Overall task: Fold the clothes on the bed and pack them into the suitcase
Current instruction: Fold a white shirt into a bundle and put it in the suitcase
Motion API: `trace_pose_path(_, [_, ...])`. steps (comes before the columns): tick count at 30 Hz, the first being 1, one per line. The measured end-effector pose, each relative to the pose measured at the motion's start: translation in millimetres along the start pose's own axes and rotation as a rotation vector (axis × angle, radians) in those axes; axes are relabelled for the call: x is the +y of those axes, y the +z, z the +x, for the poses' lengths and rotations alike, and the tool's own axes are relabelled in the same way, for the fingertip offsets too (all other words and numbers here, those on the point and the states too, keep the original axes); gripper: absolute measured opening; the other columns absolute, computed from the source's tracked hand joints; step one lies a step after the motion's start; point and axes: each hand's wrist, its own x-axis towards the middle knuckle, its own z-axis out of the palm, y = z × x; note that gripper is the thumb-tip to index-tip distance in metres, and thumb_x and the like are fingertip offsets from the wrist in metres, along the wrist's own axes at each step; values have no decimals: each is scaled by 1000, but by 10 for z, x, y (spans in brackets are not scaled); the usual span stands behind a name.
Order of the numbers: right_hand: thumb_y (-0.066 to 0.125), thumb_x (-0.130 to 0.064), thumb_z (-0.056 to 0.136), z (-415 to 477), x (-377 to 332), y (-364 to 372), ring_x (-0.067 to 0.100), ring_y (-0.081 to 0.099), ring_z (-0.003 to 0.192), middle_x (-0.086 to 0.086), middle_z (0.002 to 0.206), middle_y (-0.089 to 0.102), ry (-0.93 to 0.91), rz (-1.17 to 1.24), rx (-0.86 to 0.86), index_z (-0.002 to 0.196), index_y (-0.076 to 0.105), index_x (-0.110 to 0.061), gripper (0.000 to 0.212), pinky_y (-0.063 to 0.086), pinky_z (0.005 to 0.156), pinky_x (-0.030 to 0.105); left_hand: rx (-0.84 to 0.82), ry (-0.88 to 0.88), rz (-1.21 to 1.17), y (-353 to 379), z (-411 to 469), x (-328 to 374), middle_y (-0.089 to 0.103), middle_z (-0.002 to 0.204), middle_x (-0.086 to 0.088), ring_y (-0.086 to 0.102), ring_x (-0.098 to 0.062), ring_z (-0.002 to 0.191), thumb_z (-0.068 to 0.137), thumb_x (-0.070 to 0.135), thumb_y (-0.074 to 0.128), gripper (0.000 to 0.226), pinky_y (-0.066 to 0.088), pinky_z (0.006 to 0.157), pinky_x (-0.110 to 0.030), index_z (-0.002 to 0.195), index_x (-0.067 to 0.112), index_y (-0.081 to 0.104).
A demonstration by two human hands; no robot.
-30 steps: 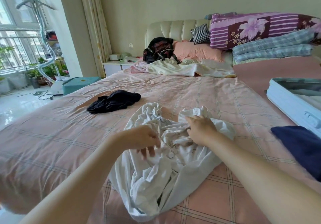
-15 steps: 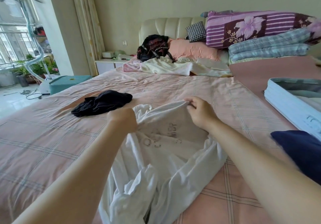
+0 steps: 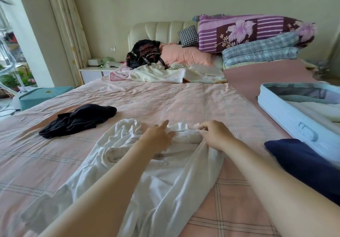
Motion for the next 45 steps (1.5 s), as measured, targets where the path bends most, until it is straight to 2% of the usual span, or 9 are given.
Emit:
trace_pose_path(6, [44,-16,100,14,362,-390,25,56,80,3,107,59,71,-271,393,104,63,-17,19,38,64,31,287,-80,124,51,222,6,60,111,-10,61,-31,97,91,6,46,27,52,80,-41,111,9,65])
trace_pose_path(11, [57,-19,88,-137,541,-552,23,56,88,0,96,59,199,-714,-120,107,63,-16,20,42,74,31,68,-121,371,57,282,146,51,132,-13,49,-33,122,91,23,58,38,42,98,-42,128,13,55])
trace_pose_path(18, [57,-18,82,-114,515,-437,26,46,133,4,151,39,85,-208,-292,155,28,-33,80,44,106,38,93,247,227,323,306,354,49,140,2,42,-28,131,90,22,50,43,33,108,-38,129,40,57])
trace_pose_path(22, [54,-8,79,-200,387,-399,23,63,100,-3,109,68,-29,-405,-262,109,73,-27,41,53,81,32,277,291,-15,296,187,323,64,98,3,59,-22,93,90,13,51,21,47,76,-32,96,23,69])
trace_pose_path(28, [51,-8,71,-346,-19,-550,17,41,56,-5,55,46,10,-28,-479,52,50,-20,23,32,51,25,-52,244,-55,35,-276,274,59,61,8,47,-14,55,76,17,50,16,39,52,-27,64,16,60])
trace_pose_path(32, [56,-14,84,-483,-250,-679,25,64,53,6,69,69,164,65,-896,78,70,-9,15,48,54,28,-408,112,-142,-169,-450,254,73,70,2,66,-22,57,83,6,42,31,55,55,-30,80,16,71])
trace_pose_path(37, [50,-22,91,-269,-290,-432,19,66,95,-6,101,69,-79,-4,-5,94,71,-23,21,50,76,30,152,215,-72,-234,-249,61,69,109,3,67,-12,80,96,8,50,24,56,71,-29,104,27,63])
trace_pose_path(40, [54,-30,97,-190,-269,-112,22,47,135,-1,150,44,-106,-118,-212,144,52,-27,47,39,107,32,-70,173,106,-156,-163,-86,55,134,2,62,-13,90,95,17,59,48,55,78,-26,140,28,50])
trace_pose_path(45, [62,-27,92,-120,-193,172,20,55,124,-4,137,58,-144,-181,-341,139,56,-40,48,44,97,31,-68,157,237,-84,-114,-171,61,72,2,52,-15,64,95,21,48,24,48,60,-28,83,23,68])
